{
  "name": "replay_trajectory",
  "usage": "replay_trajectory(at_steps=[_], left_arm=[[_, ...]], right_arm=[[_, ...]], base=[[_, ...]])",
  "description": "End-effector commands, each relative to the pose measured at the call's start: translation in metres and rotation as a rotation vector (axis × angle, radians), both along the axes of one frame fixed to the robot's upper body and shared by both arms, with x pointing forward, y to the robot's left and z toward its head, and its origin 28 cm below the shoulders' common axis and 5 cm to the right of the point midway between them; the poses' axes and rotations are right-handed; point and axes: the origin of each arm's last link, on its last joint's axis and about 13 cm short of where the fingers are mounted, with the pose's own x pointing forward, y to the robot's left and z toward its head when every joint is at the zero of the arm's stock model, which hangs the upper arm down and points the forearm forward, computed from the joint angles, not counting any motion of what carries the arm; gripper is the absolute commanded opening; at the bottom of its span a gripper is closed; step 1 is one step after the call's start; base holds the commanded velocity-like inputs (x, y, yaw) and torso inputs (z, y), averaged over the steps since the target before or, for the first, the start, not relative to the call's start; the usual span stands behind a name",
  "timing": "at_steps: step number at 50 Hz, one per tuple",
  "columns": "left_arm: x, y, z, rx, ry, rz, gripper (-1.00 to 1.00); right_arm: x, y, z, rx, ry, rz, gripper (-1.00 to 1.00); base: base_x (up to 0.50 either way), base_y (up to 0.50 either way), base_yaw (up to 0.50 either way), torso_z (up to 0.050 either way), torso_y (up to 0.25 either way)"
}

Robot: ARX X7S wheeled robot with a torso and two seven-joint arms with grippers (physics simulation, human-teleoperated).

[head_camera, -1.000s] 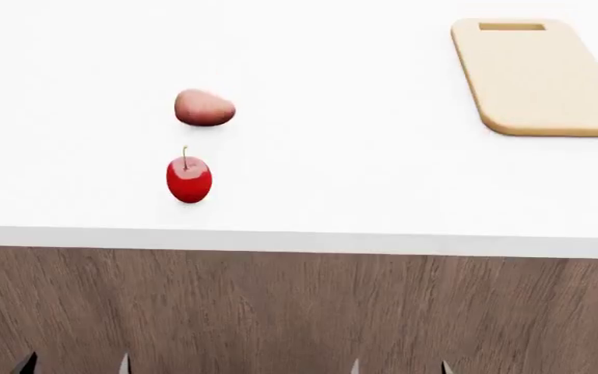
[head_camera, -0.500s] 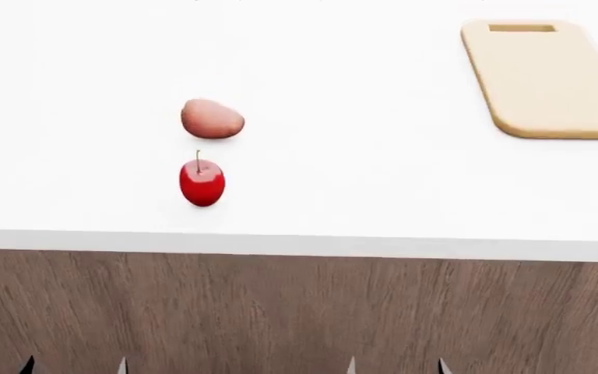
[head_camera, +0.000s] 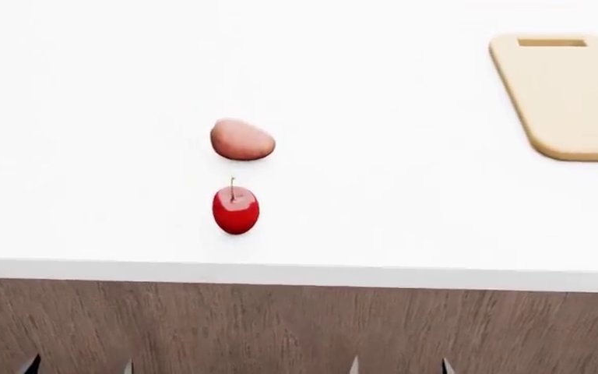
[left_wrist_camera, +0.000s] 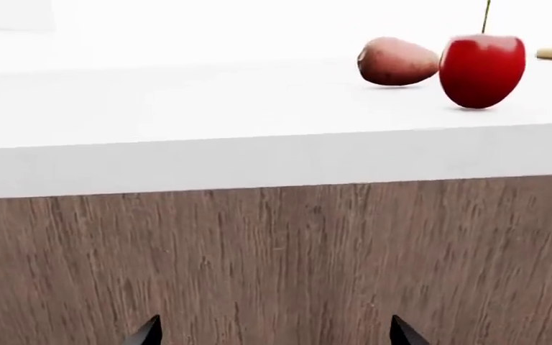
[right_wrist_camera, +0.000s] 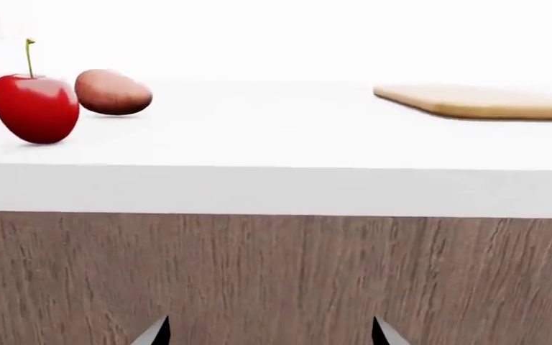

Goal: Place the cherry and the sweet potato on separate cutting boards.

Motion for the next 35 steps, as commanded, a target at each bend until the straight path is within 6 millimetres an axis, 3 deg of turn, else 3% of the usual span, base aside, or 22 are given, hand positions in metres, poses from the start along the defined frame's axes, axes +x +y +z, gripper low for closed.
replay_trajectory(at_steps=[1,35], left_arm=[[-0.0018,0.0002,0.0015,0.005,-0.023,-0.023,1.00],[-0.0013,-0.0009,0.0060,-0.046,-0.059,-0.011,1.00]], right_arm=[[-0.0001,-0.0006,-0.0003,-0.004,0.003,-0.009,1.00],[0.0006,-0.0004,-0.0008,-0.022,0.007,-0.002,1.00]], base=[[0.00,0.00,0.00,0.050,0.000],[0.00,0.00,0.00,0.047,0.000]])
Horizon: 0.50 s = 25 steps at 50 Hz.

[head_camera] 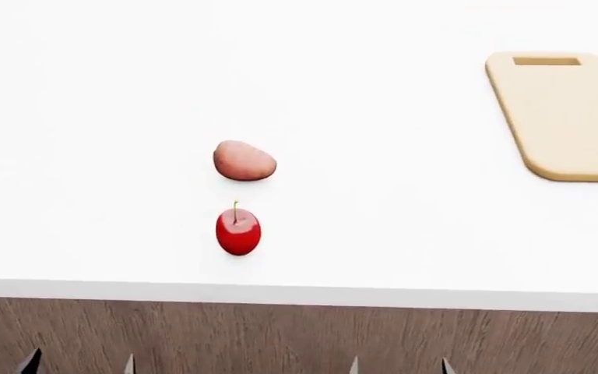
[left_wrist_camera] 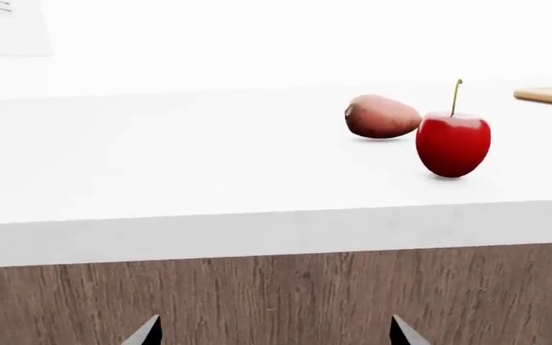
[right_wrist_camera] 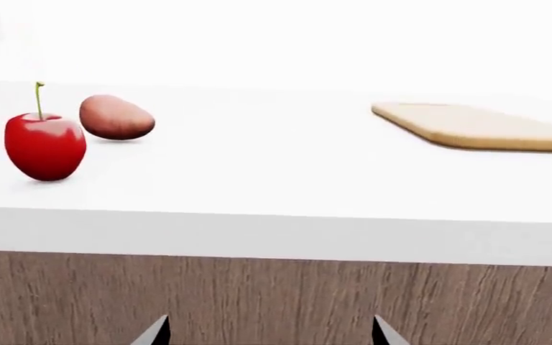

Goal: Place the cherry and the sweet potato on separate cutting boards.

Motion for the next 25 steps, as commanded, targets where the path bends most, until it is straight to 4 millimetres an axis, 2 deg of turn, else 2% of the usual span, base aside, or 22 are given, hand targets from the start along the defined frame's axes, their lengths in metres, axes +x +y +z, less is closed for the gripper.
replay_trajectory(at_steps=[1,4,6,8,15,17,20,25], left_arm=[[0.000,0.001,0.002,-0.046,-0.004,0.014,1.00],[-0.001,-0.001,0.001,-0.008,0.010,-0.006,1.00],[-0.001,-0.002,0.008,-0.096,-0.012,-0.019,1.00],[-0.002,-0.005,0.012,-0.065,-0.001,-0.039,1.00],[0.007,-0.026,0.090,-0.110,-0.005,-0.210,1.00],[0.009,-0.030,0.101,-0.067,-0.029,-0.229,1.00],[0.018,-0.033,0.125,-0.109,-0.045,-0.245,1.00],[0.033,-0.047,0.156,-0.150,-0.021,-0.367,1.00]], right_arm=[[0.000,0.000,0.000,-0.003,0.004,-0.001,1.00],[0.000,0.000,0.000,-0.001,0.005,-0.002,1.00],[0.001,0.000,-0.001,-0.001,0.009,-0.003,1.00],[0.001,0.000,-0.001,-0.001,0.013,-0.006,1.00],[0.000,-0.001,-0.002,0.008,0.024,-0.013,1.00],[0.000,-0.001,-0.002,0.006,0.027,-0.015,1.00],[-0.001,-0.001,-0.002,0.007,0.032,-0.010,1.00],[0.000,-0.001,-0.003,0.012,0.040,-0.008,1.00]], base=[[0.00,0.00,0.00,0.000,0.000],[0.00,0.00,0.00,0.000,0.000],[0.00,0.00,0.00,0.000,0.000],[0.00,0.00,0.00,0.000,0.000],[0.00,0.00,0.00,0.000,0.000],[0.00,0.00,0.00,0.000,0.000],[0.00,0.00,0.00,0.000,0.000],[0.00,0.00,0.00,0.000,0.000]])
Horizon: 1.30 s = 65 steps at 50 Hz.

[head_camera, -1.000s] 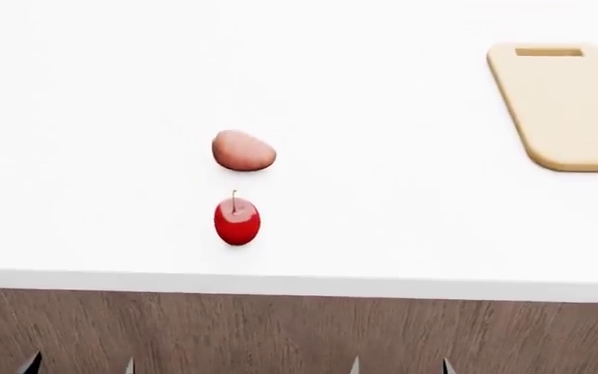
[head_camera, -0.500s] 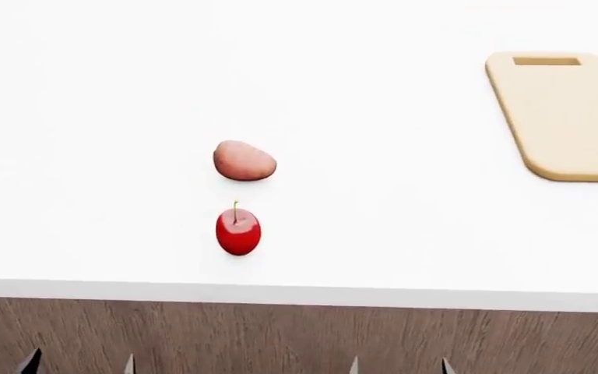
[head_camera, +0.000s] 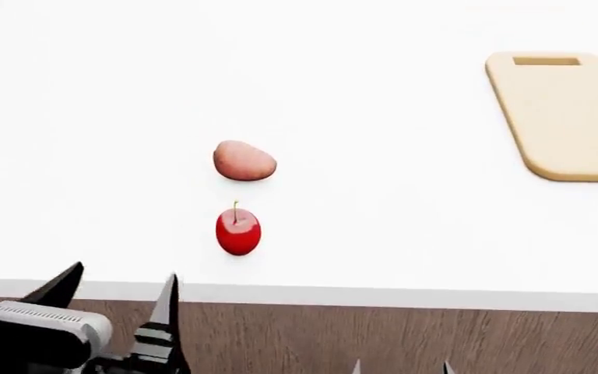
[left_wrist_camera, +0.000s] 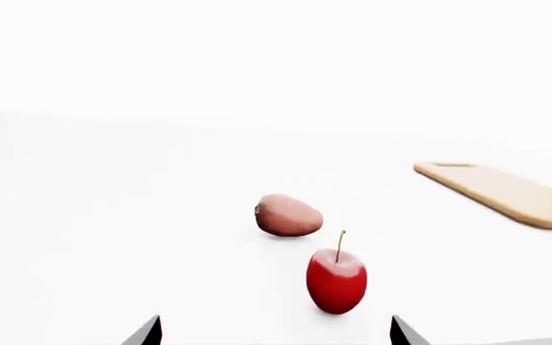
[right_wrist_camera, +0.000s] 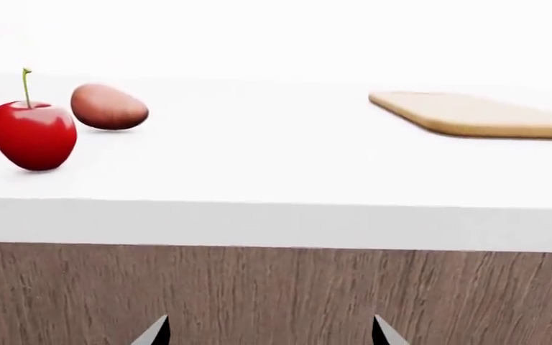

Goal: Place the cherry and the sweet potato on separate cutting boards.

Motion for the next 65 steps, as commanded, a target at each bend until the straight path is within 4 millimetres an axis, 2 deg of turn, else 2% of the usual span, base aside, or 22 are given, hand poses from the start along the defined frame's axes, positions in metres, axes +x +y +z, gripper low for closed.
replay_trajectory(at_steps=[1,4,14,26,32,35,50,59,65], left_arm=[[0.014,-0.024,0.065,-0.025,0.003,-0.215,1.00],[0.029,-0.029,0.061,-0.015,0.043,-0.235,1.00],[0.056,-0.045,0.045,-0.003,0.181,-0.311,1.00],[0.088,-0.054,0.022,0.111,0.268,-0.231,1.00],[0.102,-0.048,0.025,0.137,0.254,-0.147,1.00],[0.107,-0.045,0.028,0.139,0.249,-0.114,1.00],[0.126,-0.051,0.013,0.192,0.308,-0.117,1.00],[0.147,-0.051,0.011,0.194,0.359,-0.127,1.00],[0.148,-0.053,0.012,0.183,0.362,-0.141,1.00]], right_arm=[[0.000,0.000,-0.001,0.007,0.017,0.000,1.00],[-0.001,0.000,-0.001,0.005,0.019,-0.003,1.00],[-0.001,0.000,-0.002,0.012,0.028,0.004,1.00],[-0.001,0.000,-0.002,0.008,0.029,0.011,1.00],[0.000,0.000,-0.003,0.009,0.031,0.008,1.00],[-0.001,0.000,-0.003,0.008,0.031,0.008,1.00],[-0.001,-0.001,-0.003,0.018,0.036,0.005,1.00],[-0.001,-0.001,-0.004,0.018,0.038,0.004,1.00],[-0.001,-0.001,-0.004,0.019,0.039,0.002,1.00]], base=[[0.00,0.00,0.00,0.000,0.000],[0.00,0.00,0.00,0.000,0.000],[0.00,0.00,0.00,0.000,0.000],[0.00,0.00,0.00,0.000,0.000],[0.00,0.00,0.00,0.000,0.000],[0.00,0.00,0.00,0.000,0.000],[0.00,0.00,0.00,0.000,0.000],[0.00,0.00,0.00,0.000,0.000],[0.00,0.00,0.00,0.000,0.000]])
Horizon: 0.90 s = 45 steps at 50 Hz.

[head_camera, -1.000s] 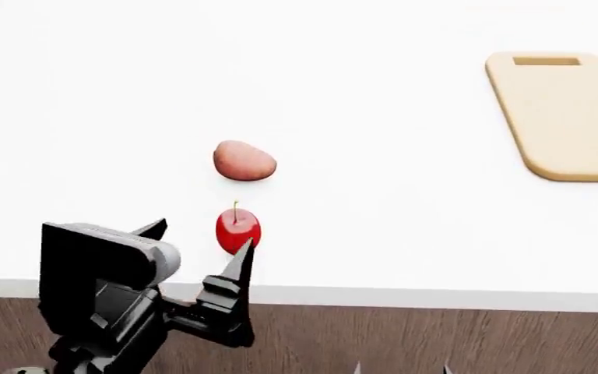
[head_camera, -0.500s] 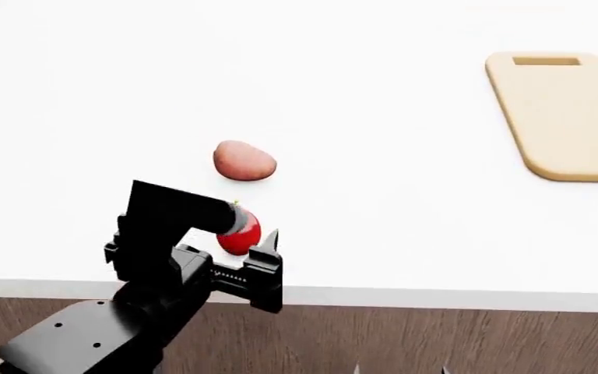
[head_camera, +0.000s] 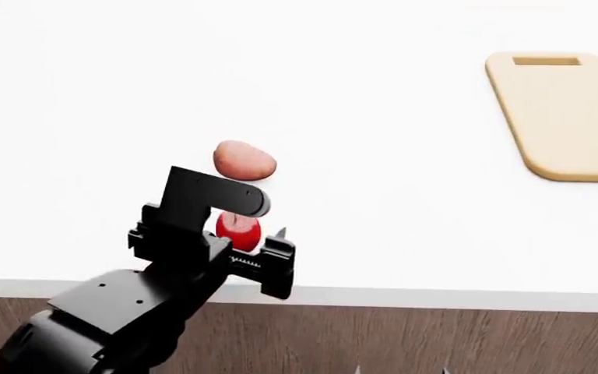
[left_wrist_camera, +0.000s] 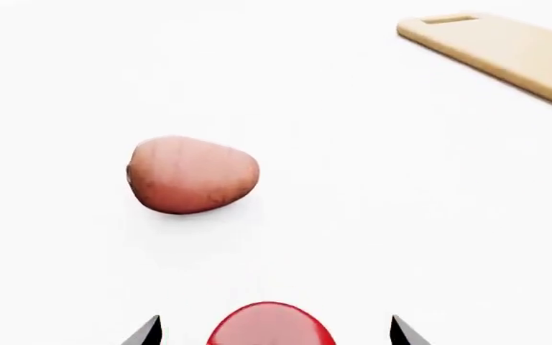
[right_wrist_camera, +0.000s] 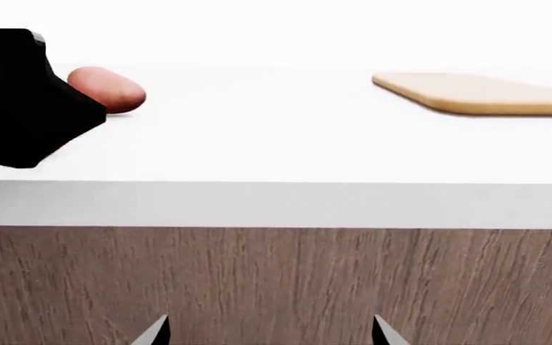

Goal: Place the cherry and the sweet potato on separate cutting boards.

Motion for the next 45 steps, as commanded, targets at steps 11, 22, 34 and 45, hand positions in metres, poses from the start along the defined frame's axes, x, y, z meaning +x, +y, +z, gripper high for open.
replay_trajectory(at_steps=[11,22,34,45], left_arm=[[-0.002,0.010,0.016,-0.048,-0.032,0.019,-1.00],[-0.035,0.056,0.033,-0.035,-0.094,0.017,-1.00],[-0.053,0.079,0.057,-0.009,-0.138,0.027,-1.00],[-0.051,0.099,0.077,-0.018,-0.164,0.064,-1.00]], right_arm=[[0.000,0.000,-0.001,0.003,0.008,-0.008,1.00],[0.008,-0.008,0.066,-0.014,-0.083,0.022,1.00],[0.048,-0.019,0.148,-0.044,-0.077,0.226,1.00],[0.076,-0.035,0.177,0.007,-0.023,0.307,1.00]], base=[[0.00,0.00,0.00,0.000,0.000],[0.00,0.00,0.00,0.000,0.000],[0.00,0.00,0.00,0.000,0.000],[0.00,0.00,0.00,0.000,0.000]])
